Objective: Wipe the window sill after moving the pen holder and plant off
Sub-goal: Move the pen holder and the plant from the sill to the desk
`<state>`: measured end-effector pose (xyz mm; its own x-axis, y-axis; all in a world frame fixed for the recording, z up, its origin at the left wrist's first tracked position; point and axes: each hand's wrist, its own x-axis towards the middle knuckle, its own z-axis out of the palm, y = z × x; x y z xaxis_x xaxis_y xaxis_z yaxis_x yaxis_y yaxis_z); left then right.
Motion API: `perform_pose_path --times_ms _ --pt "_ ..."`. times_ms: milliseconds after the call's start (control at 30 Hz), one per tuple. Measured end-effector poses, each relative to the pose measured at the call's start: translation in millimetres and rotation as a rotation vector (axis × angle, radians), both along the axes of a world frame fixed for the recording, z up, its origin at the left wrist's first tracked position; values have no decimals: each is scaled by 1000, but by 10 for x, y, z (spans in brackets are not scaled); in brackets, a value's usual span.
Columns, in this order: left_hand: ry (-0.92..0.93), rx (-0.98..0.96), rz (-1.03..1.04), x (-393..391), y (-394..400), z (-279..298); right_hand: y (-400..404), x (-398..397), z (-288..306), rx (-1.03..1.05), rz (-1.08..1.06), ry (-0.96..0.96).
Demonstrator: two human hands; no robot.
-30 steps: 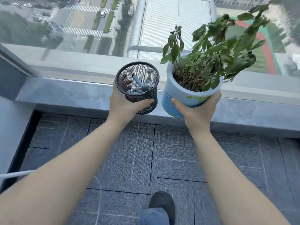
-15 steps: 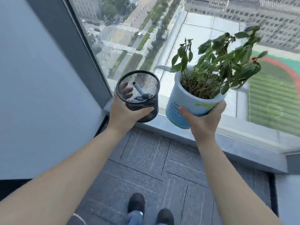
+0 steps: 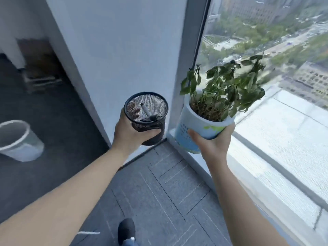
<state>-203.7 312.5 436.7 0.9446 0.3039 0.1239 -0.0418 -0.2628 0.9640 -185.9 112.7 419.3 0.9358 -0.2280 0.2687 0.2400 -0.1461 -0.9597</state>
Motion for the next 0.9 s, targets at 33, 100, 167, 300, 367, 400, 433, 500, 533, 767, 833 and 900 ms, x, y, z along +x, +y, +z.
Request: perform_pose_path --times_ms 33,100,167,300,367,400,433,500,533,767,833,900 --pt "-8 2 56 -166 191 106 191 -58 109 -4 50 -3" --pt "-25 22 173 -494 613 293 609 -164 311 -20 175 -16" --pt "-25 62 284 -832 1048 435 1059 -293 467 -21 294 -31" --pt "-29 149 492 -1567 1895 646 2023 -644 691 7 505 -52" --pt "-26 155 576 -1949 2288 726 2524 -865 778 -10 592 -56" --pt "-32 148 613 -2144 2487 755 2776 -984 809 -13 624 -63" --pt "-42 140 651 -2344 2686 782 3026 -1120 843 -16 659 -74" --pt "-49 117 725 -2759 3096 814 3530 -1436 906 -12 729 -83" --pt "-43 105 756 -2963 3307 822 3774 -1609 942 -7 758 -88" --pt "-43 117 915 -4262 4601 931 5364 -2666 994 24 931 -77" --pt "-57 120 955 -4518 4921 939 5753 -2864 984 20 978 -66" --pt "-55 122 989 -4719 5253 932 6132 -3019 970 11 1016 -67"
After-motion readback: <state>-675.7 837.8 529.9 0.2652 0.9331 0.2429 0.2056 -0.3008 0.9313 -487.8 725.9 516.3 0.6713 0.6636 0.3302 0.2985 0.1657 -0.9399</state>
